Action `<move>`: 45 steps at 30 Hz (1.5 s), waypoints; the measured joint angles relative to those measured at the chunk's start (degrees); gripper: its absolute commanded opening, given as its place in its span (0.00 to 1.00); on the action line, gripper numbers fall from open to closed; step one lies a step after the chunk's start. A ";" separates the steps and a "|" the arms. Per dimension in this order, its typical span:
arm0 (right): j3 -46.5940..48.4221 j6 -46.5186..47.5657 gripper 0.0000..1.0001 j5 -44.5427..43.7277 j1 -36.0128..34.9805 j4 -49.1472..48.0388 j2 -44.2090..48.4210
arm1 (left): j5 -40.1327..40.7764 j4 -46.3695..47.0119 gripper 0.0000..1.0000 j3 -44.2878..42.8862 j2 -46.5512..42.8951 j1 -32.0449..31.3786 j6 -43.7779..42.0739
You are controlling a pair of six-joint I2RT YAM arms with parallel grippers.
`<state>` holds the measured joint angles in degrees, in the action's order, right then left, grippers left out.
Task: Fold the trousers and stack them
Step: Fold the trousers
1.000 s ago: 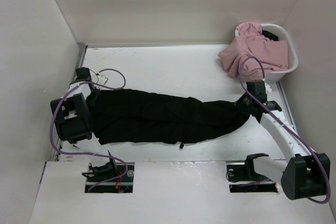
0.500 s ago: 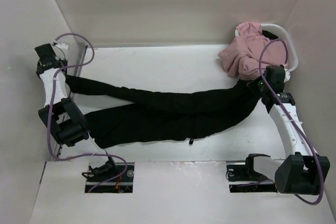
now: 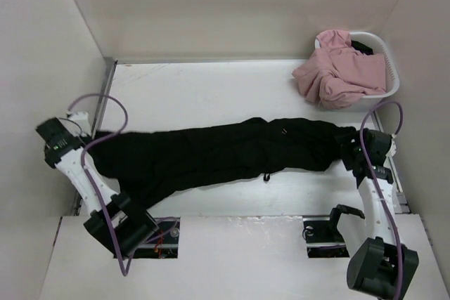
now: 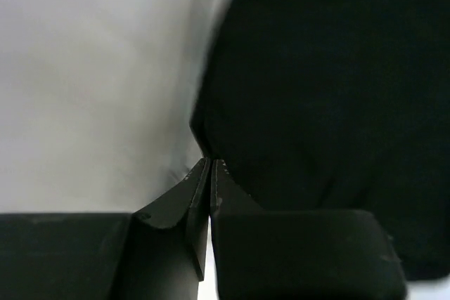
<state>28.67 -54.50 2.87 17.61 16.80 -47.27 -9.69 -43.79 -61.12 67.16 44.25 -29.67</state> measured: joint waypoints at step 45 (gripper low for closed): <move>17.66 -20.28 0.00 -18.58 -27.08 45.24 16.13 | -0.59 7.82 0.02 -7.89 10.19 -1.11 -1.95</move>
<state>46.33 -74.78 -15.70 -9.47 62.04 -31.14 -10.28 -35.97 -69.01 77.34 43.13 -31.62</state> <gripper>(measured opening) 0.086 0.019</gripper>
